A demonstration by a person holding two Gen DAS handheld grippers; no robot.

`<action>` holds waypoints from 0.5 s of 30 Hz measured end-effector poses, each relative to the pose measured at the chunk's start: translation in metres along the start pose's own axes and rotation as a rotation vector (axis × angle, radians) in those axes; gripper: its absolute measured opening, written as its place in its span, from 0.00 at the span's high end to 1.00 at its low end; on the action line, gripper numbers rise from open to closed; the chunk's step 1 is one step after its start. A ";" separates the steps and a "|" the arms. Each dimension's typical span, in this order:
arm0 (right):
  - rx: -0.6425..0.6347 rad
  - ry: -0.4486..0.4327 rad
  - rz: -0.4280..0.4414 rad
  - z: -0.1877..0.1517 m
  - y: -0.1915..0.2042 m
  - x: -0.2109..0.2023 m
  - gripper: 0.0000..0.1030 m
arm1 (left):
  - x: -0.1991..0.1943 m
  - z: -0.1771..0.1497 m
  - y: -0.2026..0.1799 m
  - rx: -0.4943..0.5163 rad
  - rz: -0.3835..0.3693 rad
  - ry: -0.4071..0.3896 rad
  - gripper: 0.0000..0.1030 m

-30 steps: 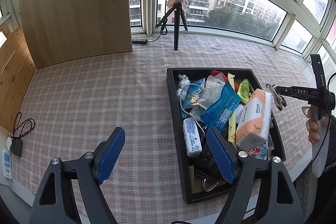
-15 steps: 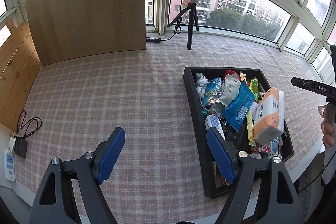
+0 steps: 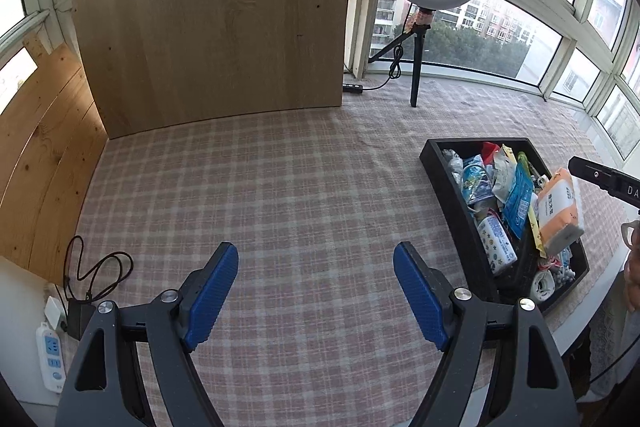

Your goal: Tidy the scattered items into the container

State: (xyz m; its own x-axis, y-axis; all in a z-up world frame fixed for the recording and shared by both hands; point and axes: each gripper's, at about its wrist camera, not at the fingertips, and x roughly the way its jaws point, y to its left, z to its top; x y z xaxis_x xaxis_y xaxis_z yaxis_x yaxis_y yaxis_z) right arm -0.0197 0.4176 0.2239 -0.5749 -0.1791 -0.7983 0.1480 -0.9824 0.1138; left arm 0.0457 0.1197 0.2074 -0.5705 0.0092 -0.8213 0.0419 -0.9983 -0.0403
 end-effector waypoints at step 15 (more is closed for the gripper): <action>-0.050 -0.024 -0.055 -0.021 0.140 0.055 0.45 | 0.041 0.012 0.080 -0.047 0.105 0.008 0.24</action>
State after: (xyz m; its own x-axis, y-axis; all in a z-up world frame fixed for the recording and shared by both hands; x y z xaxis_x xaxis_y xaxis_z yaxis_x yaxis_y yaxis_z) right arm -0.0137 0.2709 0.1835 -0.6022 -0.1264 -0.7883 0.1549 -0.9871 0.0399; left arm 0.0156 0.0392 0.1778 -0.5545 -0.0946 -0.8268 0.1400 -0.9900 0.0194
